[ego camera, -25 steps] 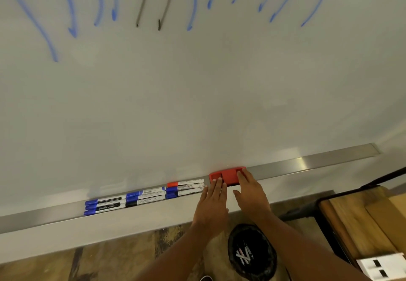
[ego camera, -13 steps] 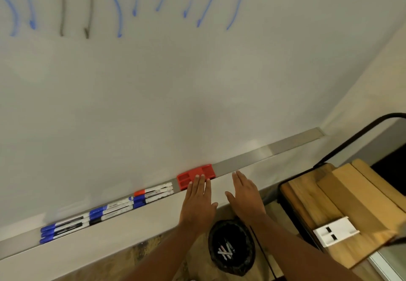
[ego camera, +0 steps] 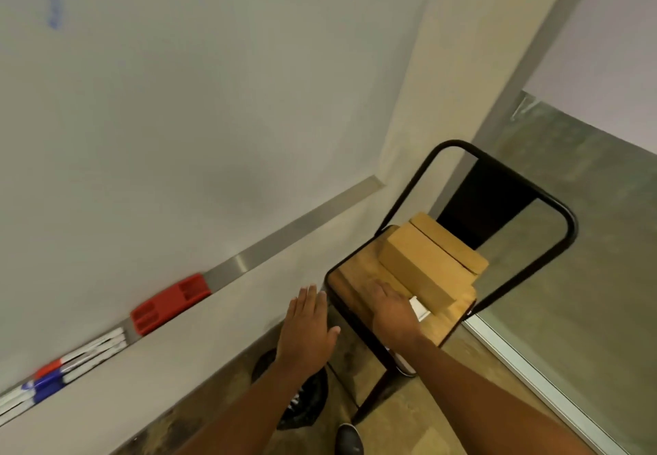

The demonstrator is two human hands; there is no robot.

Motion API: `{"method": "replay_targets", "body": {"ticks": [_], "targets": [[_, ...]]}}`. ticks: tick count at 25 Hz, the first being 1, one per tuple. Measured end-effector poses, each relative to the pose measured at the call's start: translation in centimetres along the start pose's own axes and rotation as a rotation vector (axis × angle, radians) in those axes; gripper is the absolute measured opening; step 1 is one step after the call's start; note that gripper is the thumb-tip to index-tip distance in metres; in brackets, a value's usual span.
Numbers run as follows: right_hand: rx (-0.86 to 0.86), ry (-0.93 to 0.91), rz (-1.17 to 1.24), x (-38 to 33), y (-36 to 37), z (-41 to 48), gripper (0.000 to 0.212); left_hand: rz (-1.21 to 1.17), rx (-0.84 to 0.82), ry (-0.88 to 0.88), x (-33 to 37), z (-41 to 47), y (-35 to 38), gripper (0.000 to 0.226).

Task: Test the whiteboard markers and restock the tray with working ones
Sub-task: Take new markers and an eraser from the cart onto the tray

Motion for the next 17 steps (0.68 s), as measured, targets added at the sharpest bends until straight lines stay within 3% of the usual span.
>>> {"method": "replay_targets", "body": {"ticks": [3,7,13,17], "targets": [[-0.046,0.037,-0.064,5.5,0.0,0.7,0.08,-0.009,-0.061,0.059,4.3,2.6,2.3,0.082],[-0.152,-0.077,-0.215,9.1,1.7,1.7,0.082,0.025,-0.141,0.106,8.3,5.1,4.9,0.082],[-0.123,-0.246,-0.376,9.6,3.5,2.6,0.068,0.075,-0.221,0.04,9.7,6.4,7.6,0.09],[-0.1,-0.302,-0.394,9.6,3.8,3.2,0.056,0.085,-0.169,0.011,9.6,6.2,7.8,0.074]]}}
Point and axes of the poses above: each hand's wrist, its own z-axis towards the middle knuckle, its own y-axis out of the palm, x = y × z, the point moved 8 cm from there along z, towards the middle knuckle, and after that the axes turned 14 degrees about y, right-handed, at the moved point
